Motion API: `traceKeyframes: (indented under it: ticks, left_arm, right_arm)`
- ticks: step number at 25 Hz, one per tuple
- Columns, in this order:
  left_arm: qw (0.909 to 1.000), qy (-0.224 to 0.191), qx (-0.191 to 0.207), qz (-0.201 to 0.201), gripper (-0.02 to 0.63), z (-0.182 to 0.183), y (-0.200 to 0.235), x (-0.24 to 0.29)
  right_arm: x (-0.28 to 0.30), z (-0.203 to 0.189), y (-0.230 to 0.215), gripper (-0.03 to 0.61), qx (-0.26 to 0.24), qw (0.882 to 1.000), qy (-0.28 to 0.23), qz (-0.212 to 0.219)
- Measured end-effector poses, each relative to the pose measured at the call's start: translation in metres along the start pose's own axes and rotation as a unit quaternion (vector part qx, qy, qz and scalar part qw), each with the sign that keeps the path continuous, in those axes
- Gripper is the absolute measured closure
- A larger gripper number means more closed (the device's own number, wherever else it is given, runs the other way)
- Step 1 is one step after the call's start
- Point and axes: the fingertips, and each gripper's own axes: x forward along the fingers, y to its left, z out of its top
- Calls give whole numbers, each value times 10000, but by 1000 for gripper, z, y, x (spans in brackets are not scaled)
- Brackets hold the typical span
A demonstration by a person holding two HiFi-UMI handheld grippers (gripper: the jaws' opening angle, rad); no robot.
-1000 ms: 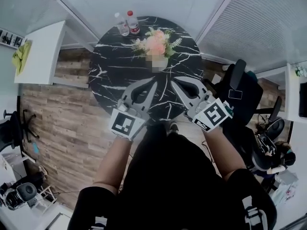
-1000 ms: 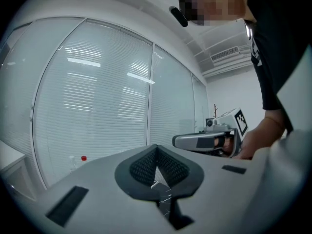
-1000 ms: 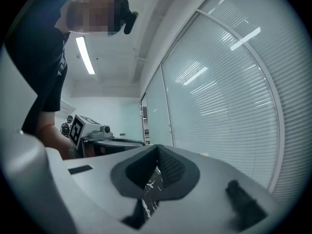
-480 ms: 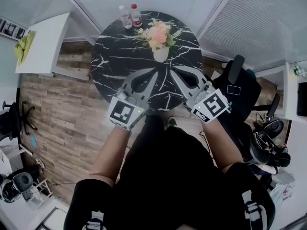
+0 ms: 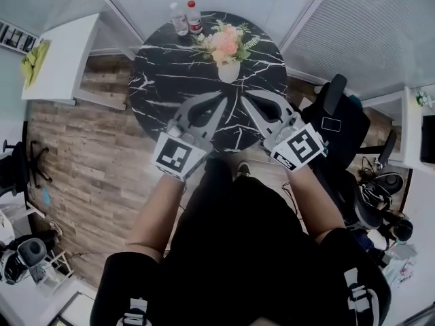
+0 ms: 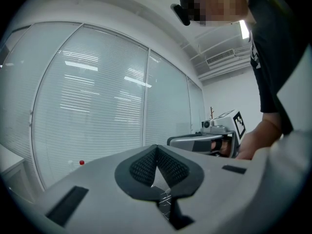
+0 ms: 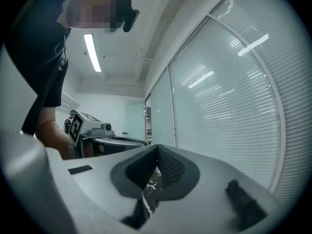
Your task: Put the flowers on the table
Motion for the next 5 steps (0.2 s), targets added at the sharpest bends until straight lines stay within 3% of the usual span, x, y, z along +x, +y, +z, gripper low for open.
traceKeyframes:
  ticks: [5]
  left_arm:
    - [10000, -1, 23, 1, 601, -2, 0, -6]
  right_arm:
    - [-1, -1, 5, 558, -35, 10000, 22, 16]
